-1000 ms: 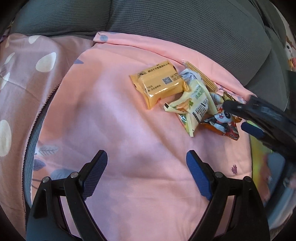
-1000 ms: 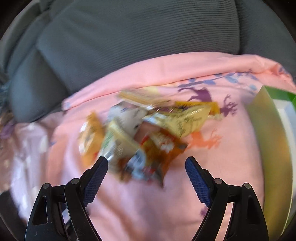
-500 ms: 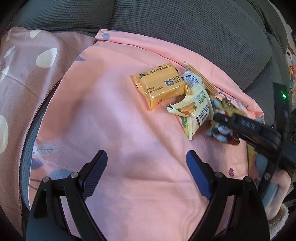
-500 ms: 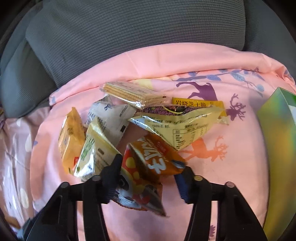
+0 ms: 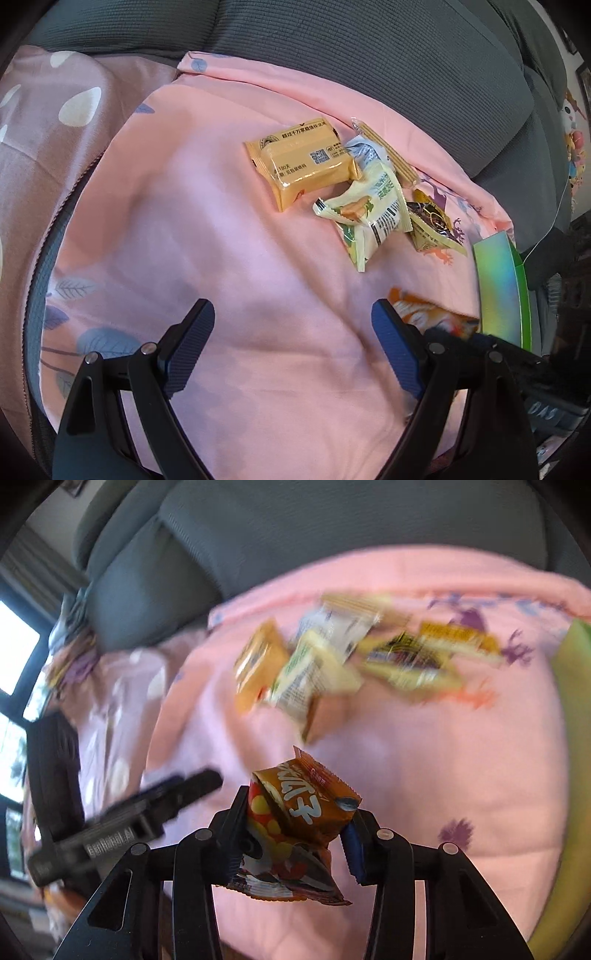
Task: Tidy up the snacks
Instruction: 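Carry the panda-print bag with the right gripper into the green box and release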
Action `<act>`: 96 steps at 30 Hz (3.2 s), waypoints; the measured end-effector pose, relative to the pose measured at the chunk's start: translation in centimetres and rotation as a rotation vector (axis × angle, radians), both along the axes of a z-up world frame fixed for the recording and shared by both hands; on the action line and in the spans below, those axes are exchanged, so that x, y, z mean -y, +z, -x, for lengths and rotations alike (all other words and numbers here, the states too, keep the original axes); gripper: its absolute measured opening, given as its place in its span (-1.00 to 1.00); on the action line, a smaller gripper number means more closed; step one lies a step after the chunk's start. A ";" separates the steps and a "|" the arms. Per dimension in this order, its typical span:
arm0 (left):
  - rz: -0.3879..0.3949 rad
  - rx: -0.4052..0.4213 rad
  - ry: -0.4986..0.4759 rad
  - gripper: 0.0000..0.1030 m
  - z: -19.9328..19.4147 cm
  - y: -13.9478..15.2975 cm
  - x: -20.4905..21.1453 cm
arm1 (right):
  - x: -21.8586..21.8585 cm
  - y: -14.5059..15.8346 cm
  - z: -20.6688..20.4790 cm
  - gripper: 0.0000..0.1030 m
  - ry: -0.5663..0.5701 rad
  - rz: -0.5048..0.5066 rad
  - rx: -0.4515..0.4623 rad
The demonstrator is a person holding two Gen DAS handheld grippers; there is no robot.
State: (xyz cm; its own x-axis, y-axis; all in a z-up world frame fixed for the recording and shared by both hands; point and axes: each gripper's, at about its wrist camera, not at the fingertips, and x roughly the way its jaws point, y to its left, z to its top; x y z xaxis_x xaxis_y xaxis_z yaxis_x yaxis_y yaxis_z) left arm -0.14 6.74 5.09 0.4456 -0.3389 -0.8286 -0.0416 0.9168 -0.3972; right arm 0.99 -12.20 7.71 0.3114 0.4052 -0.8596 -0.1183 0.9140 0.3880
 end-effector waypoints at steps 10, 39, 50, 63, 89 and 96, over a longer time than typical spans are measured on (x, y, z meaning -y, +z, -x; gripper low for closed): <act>-0.018 0.011 -0.059 0.66 0.7 0.3 2.2 | 4.0 1.3 0.8 0.58 -0.157 0.077 0.049; 0.064 0.032 -0.366 -0.15 2.2 -0.1 12.6 | 3.5 -0.3 0.9 -0.05 -0.073 -0.062 0.015; 0.028 0.211 -0.455 -0.16 1.0 6.6 19.4 | 11.1 6.3 2.1 -0.05 -0.237 -0.150 0.237; 0.003 0.215 -0.729 -0.17 -1.1 7.0 33.8 | 24.6 6.4 4.7 -0.05 -0.584 -0.194 0.311; 0.041 0.189 -0.683 0.66 -1.6 6.9 33.6 | 28.8 5.4 6.9 0.46 -0.750 -0.150 0.295; -0.020 0.211 -0.459 0.69 -2.0 7.2 23.7 | 26.0 5.7 5.3 0.54 -0.676 -0.100 0.292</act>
